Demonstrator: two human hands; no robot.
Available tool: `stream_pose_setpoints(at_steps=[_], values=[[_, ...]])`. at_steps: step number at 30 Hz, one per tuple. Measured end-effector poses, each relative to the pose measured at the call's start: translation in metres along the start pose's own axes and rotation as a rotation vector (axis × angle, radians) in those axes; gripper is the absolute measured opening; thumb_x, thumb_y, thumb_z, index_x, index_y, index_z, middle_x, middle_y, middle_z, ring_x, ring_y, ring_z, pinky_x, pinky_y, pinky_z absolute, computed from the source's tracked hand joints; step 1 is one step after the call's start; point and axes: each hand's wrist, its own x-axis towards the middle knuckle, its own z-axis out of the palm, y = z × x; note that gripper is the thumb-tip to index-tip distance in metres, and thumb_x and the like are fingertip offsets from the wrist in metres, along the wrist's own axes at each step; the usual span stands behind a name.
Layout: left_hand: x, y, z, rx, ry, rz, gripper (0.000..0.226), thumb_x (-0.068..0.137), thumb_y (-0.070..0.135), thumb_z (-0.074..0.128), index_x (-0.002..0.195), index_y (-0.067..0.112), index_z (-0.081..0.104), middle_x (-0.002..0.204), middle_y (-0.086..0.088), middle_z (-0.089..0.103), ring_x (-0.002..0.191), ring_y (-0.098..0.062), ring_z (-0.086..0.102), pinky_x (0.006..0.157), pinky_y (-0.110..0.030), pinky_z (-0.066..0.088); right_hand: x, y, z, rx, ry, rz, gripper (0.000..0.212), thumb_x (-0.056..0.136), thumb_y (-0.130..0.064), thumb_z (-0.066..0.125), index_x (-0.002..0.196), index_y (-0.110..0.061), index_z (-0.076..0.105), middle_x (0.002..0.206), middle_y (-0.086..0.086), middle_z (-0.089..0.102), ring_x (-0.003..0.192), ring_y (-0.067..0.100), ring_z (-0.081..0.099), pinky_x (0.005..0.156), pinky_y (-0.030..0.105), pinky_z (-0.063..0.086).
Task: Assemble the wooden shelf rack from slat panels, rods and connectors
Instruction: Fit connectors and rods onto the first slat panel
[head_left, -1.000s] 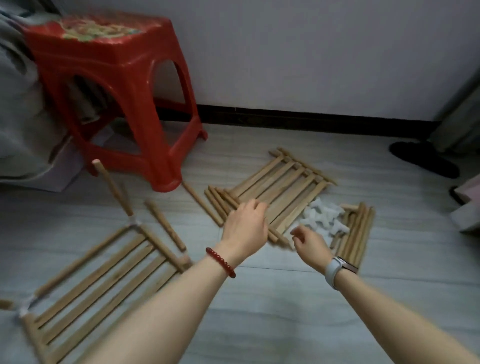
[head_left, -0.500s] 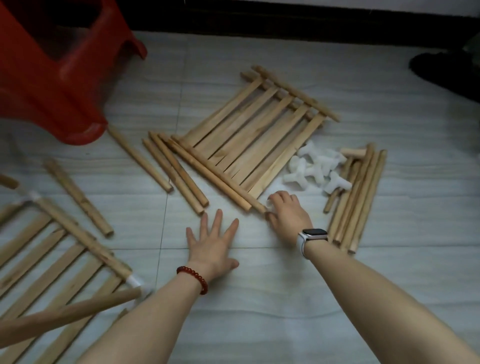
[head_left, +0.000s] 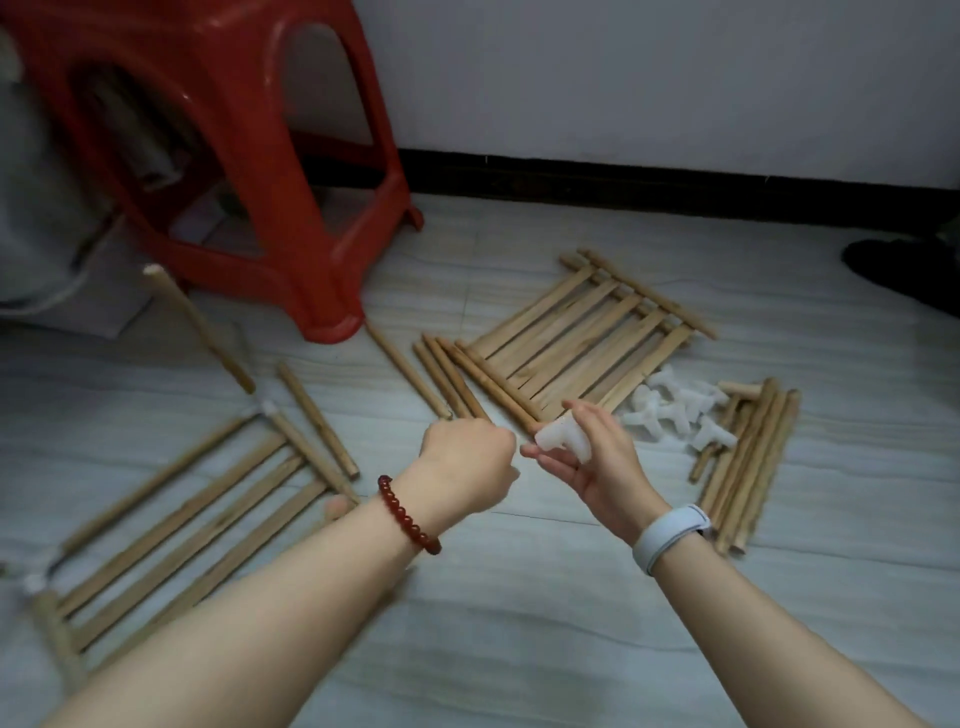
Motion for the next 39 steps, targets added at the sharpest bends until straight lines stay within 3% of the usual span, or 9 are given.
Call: stream_pose_setpoints(at_steps=[6, 12, 17, 23, 28, 31, 33, 36, 39], values=[[-0.106, -0.072, -0.018, -0.324, 0.134, -0.132, 0.038, 0.089, 0.046, 0.056, 0.118, 0.021, 0.059, 0.116, 0.002, 0.062, 0.110, -0.019, 0.056, 0.089, -0.033, 0.045, -0.064, -0.007, 0.083, -0.161, -0.257, 0.050, 0.021, 0.098, -0.024, 0.046, 0.114, -0.010, 0.049, 0.096, 0.010, 0.071, 0.050, 0.016, 0.062, 0.040, 0.017, 0.043], [-0.161, -0.096, 0.023, -0.941, 0.204, -0.224, 0.031, 0.086, 0.020, 0.066, 0.117, 0.013, 0.067, 0.113, -0.003, 0.069, 0.099, -0.012, 0.065, 0.091, -0.031, 0.049, -0.094, -0.001, 0.147, -0.302, -0.409, 0.115, 0.024, 0.094, -0.015, 0.053, 0.117, -0.012, 0.058, 0.076, 0.003, 0.060, 0.053, 0.010, 0.056, 0.052, 0.014, 0.050], [-0.157, -0.092, 0.030, -1.167, 0.298, -0.230, 0.021, 0.090, 0.017, 0.061, 0.108, 0.018, 0.071, 0.104, 0.003, 0.072, 0.097, -0.009, 0.066, 0.091, -0.035, 0.051, -0.093, 0.011, 0.164, -0.561, -0.352, 0.027, 0.008, 0.094, -0.015, 0.055, 0.096, -0.011, 0.062, 0.071, 0.005, 0.062, 0.048, 0.012, 0.052, 0.048, 0.018, 0.044], [-0.157, -0.098, 0.034, -1.352, 0.218, -0.240, 0.026, 0.094, 0.013, 0.050, 0.108, 0.023, 0.070, 0.101, 0.013, 0.070, 0.092, 0.001, 0.062, 0.075, -0.011, 0.049, -0.086, 0.012, 0.167, -0.805, -0.366, -0.125, 0.012, 0.094, -0.016, 0.056, 0.093, -0.009, 0.065, 0.060, -0.003, 0.060, 0.042, 0.007, 0.046, 0.045, 0.017, 0.039], [-0.155, -0.101, 0.025, -1.640, 0.371, -0.405, 0.019, 0.098, 0.021, 0.047, 0.098, 0.026, 0.065, 0.099, 0.000, 0.068, 0.082, -0.007, 0.063, 0.074, -0.022, 0.046, -0.086, 0.015, 0.174, -1.230, -0.317, -0.391, 0.014, 0.091, -0.028, 0.059, 0.086, -0.016, 0.055, 0.073, -0.004, 0.059, 0.053, 0.006, 0.051, 0.051, 0.016, 0.040], [-0.156, -0.104, 0.015, -1.578, 0.497, -0.266, 0.021, 0.096, 0.021, 0.052, 0.111, 0.032, 0.063, 0.099, 0.005, 0.064, 0.078, -0.003, 0.061, 0.075, -0.024, 0.049, -0.088, 0.023, 0.164, -1.248, -0.232, -0.439, 0.021, 0.095, -0.036, 0.049, 0.100, -0.016, 0.050, 0.100, 0.004, 0.057, 0.079, 0.014, 0.053, 0.072, 0.027, 0.047], [-0.157, -0.108, 0.012, -1.443, 0.492, -0.157, 0.025, 0.094, 0.017, 0.056, 0.115, 0.028, 0.064, 0.100, 0.012, 0.060, 0.080, -0.004, 0.057, 0.083, -0.028, 0.050, -0.094, 0.025, 0.157, -1.174, -0.185, -0.373, 0.027, 0.096, -0.041, 0.044, 0.106, -0.016, 0.049, 0.098, 0.004, 0.058, 0.079, 0.016, 0.053, 0.075, 0.035, 0.049], [-0.160, -0.114, 0.012, -1.273, 0.484, -0.109, 0.023, 0.090, 0.015, 0.062, 0.109, 0.027, 0.067, 0.100, 0.011, 0.059, 0.084, -0.013, 0.058, 0.086, -0.033, 0.050, -0.103, 0.024, 0.147, -1.225, -0.242, -0.404, 0.030, 0.093, -0.043, 0.049, 0.110, -0.019, 0.048, 0.079, -0.006, 0.055, 0.067, 0.005, 0.051, 0.062, 0.023, 0.044], [-0.163, -0.112, 0.011, -1.225, 0.529, -0.161, 0.016, 0.084, 0.018, 0.069, 0.097, 0.029, 0.070, 0.097, 0.009, 0.065, 0.086, -0.018, 0.062, 0.083, -0.034, 0.051, -0.105, 0.022, 0.148, -1.357, -0.335, -0.477, 0.041, 0.092, -0.039, 0.055, 0.126, -0.017, 0.044, 0.082, -0.012, 0.054, 0.068, 0.001, 0.051, 0.062, 0.014, 0.039]])
